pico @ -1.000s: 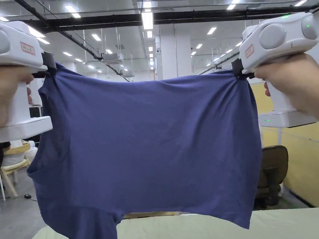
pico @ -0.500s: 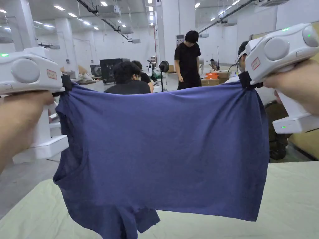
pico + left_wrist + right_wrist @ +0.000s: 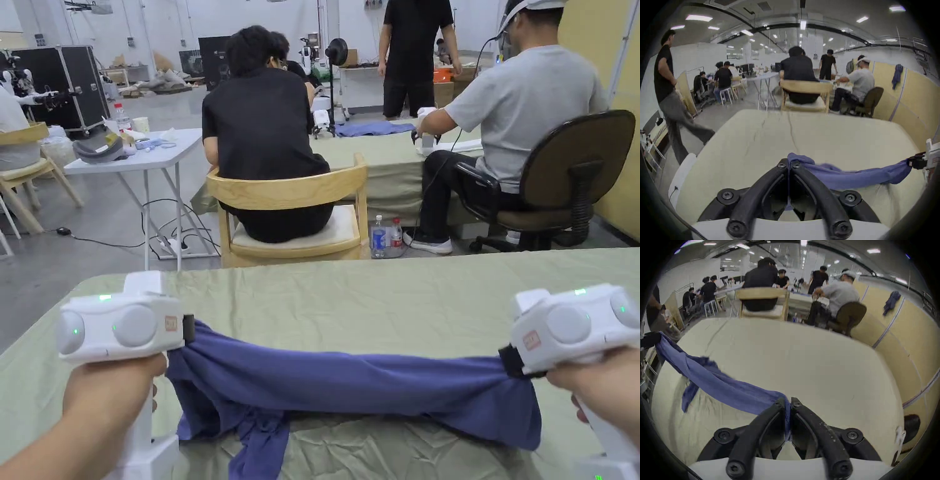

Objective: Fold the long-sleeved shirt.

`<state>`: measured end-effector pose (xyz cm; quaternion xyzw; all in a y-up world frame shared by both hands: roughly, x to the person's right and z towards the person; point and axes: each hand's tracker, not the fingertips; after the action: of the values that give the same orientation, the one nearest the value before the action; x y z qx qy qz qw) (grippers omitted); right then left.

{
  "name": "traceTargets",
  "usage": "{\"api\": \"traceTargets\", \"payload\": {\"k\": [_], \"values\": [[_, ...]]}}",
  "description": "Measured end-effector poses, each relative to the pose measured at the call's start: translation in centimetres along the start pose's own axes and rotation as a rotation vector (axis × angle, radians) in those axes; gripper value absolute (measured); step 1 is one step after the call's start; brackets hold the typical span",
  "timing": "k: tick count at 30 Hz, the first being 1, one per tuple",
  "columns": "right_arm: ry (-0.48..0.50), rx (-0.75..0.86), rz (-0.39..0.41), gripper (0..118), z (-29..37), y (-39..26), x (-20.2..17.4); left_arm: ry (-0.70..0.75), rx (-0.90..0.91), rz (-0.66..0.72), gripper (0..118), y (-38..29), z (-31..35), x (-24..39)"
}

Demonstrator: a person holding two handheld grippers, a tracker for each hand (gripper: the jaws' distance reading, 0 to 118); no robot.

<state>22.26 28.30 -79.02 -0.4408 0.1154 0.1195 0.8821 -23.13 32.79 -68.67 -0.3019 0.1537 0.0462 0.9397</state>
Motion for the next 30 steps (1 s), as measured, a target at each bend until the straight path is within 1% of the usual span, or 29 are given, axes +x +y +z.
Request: {"api": "traceTargets", "payload": {"k": [2, 7, 9, 10, 11, 12, 13, 14, 17, 18, 20, 23, 27, 30], "values": [[0.017, -0.021, -0.007, 8, -0.5, -2.2, 0.5, -0.003, -0.034, -0.008, 0, -1.4, 0.0, -1.1], [0.055, -0.032, -0.034, 8, 2.9, -9.3, 0.7, -0.035, -0.073, -0.027, 0, -6.4, 5.1, -2.4], [0.039, -0.028, -0.013, 8, 5.1, -12.0, 0.4, -0.058, -0.100, -0.063, 0, -8.5, 8.0, -2.6], [0.037, -0.019, 0.008, 9, 6.7, -13.6, -0.1, -0.055, -0.087, -0.069, 0, -9.6, 9.6, -2.8], [0.041, -0.004, 0.011, 9, 7.9, -15.0, -0.2, -0.052, -0.086, -0.070, 0, -10.5, 10.9, -2.9], [0.028, 0.031, 0.031, 9, 9.4, -16.8, -0.4, -0.056, -0.098, -0.064, 0, -11.4, 12.5, -3.2], [0.025, 0.043, 0.057, 9, 10.7, -18.4, -0.7, -0.066, -0.112, -0.031, 0, -12.5, 14.2, -3.5], [0.030, 0.043, 0.067, 9, 12.0, -19.9, -1.1, -0.070, -0.123, -0.010, 0, -13.2, 15.5, -3.9], [0.063, 0.045, 0.052, 9, 15.3, -24.5, -1.2, -0.060, -0.144, -0.021, 0, -16.2, 20.1, -4.9], [0.072, 0.043, 0.032, 9, 16.3, -26.1, -1.4, -0.065, -0.154, -0.033, 0, -17.3, 21.6, -5.2], [0.082, 0.026, 0.008, 9, 17.9, -29.0, -1.6, -0.076, -0.173, -0.066, 0, -19.5, 24.0, -5.5], [0.069, -0.013, 0.015, 9, 20.1, -33.3, -2.3, -0.090, -0.213, -0.097, 0, -23.0, 27.6, -6.0], [0.095, -0.073, 0.012, 9, 21.4, -38.1, -2.6, -0.112, -0.272, -0.115, 0, -27.7, 30.9, -6.6], [0.090, -0.115, 0.040, 9, 22.2, -40.8, -3.0, -0.122, -0.314, -0.128, 0, -30.6, 32.7, -6.8]]}}
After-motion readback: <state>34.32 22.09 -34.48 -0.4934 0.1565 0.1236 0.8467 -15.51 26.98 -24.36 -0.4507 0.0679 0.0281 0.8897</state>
